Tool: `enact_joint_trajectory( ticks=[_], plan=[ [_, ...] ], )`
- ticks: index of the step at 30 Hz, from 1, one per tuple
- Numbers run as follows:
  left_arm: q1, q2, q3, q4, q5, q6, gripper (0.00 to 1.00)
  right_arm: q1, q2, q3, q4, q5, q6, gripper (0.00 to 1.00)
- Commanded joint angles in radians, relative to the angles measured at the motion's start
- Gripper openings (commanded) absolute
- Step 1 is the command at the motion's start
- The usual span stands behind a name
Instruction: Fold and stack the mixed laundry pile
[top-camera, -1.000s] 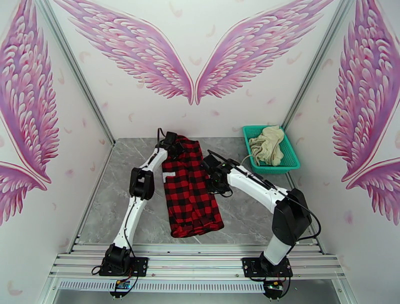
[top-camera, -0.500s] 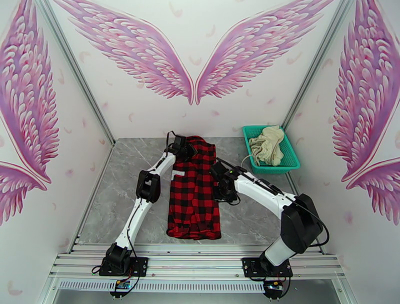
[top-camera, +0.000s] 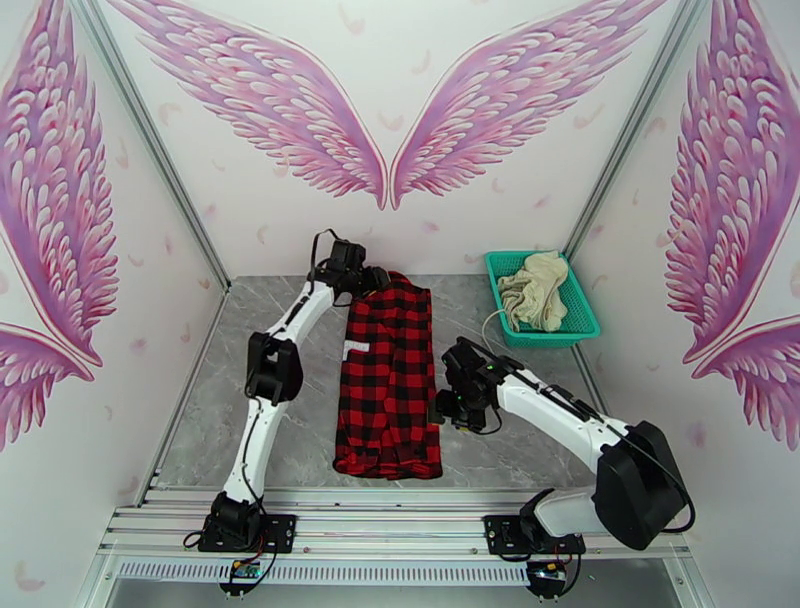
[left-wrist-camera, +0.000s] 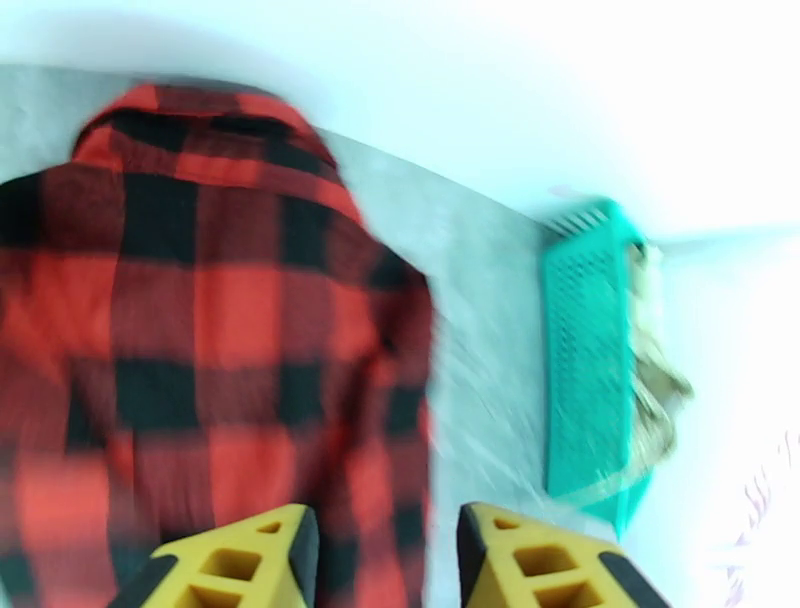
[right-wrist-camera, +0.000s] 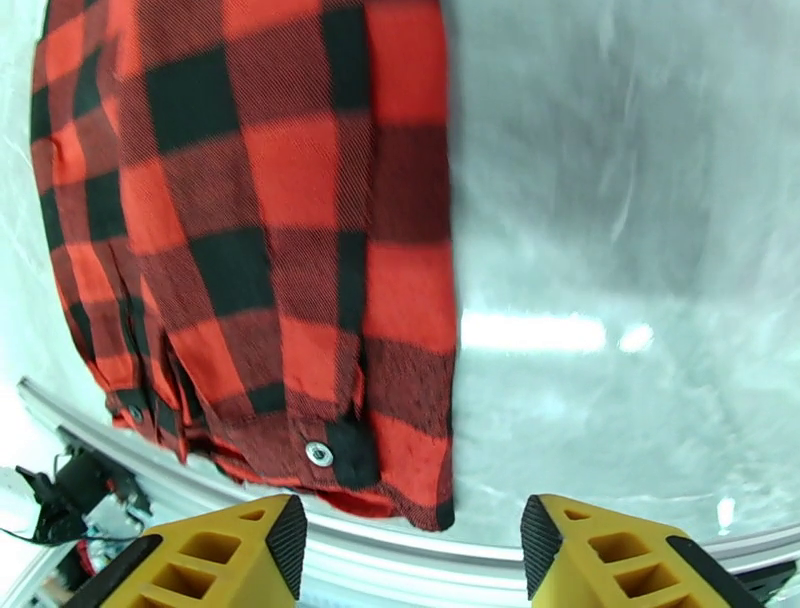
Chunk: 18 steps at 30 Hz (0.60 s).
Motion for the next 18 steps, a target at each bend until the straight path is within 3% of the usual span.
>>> enact_joint_trajectory(
  ticks=[1,6,10,18],
  plan=[
    [-0.017,-0.288,-0.298,-0.040,-0.042,0.116,0.46,-0.016,-0.031,-0.072,0.073,-0.142,0.025,0.65],
    [-0.015,-0.621,-0.802,-0.044,-0.097,0.128,0.48,-0.016,-0.037,-0.184,0.153,-0.221,0.056,0.72],
    [-0.015,-0.791,-1.099,-0.091,-0.082,0.110,0.46,-0.016,-0.032,-0.246,0.213,-0.246,0.072,0.71],
    [-0.017,-1.021,-1.462,-0.095,-0.034,0.084,0.50,-0.013,0.047,-0.299,0.316,-0.288,0.071,0.64]
  ],
)
